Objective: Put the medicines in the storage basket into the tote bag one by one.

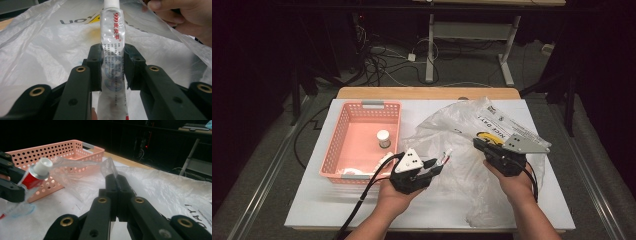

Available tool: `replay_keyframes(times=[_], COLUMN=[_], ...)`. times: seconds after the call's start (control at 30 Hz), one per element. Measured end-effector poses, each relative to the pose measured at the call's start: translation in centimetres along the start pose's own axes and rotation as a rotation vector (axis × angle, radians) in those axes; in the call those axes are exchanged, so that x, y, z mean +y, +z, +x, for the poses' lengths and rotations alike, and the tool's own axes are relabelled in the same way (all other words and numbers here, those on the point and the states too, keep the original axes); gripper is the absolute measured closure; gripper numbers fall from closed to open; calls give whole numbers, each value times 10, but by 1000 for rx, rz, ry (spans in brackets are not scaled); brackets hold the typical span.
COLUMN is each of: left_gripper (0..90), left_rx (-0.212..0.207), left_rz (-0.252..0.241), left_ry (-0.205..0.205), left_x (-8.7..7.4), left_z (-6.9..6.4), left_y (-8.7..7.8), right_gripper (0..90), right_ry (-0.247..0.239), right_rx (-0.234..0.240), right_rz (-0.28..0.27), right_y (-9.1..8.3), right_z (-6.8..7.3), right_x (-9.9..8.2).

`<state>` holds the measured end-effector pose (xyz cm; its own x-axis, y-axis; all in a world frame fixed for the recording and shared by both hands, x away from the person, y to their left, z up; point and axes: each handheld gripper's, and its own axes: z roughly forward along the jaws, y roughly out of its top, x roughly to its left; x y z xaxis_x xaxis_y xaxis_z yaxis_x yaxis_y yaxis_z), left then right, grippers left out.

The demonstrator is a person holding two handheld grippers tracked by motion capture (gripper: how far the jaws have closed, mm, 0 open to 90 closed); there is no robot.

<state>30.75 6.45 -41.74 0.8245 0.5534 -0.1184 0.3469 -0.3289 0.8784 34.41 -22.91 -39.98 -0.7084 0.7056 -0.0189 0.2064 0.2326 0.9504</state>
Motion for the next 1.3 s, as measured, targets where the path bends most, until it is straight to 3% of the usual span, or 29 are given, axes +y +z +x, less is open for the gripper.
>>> replay_keyframes(times=[0.4, 1.0, 1.3], left_gripper=[688, 688, 688], left_rx=[29, 46, 57], left_rz=[34, 79, 100], left_ry=[8, -8, 1], left_x=[9, 13, 23], left_z=[1, 11, 11], left_y=[39, 90, 114], right_gripper=[900, 900, 900], right_ry=[-3, 3, 12], right_rx=[-16, -33, -41], right_rz=[-9, -73, -99], right_y=[-4, -14, -14], right_z=[-4, -9, -13], right_x=[1, 13, 19])
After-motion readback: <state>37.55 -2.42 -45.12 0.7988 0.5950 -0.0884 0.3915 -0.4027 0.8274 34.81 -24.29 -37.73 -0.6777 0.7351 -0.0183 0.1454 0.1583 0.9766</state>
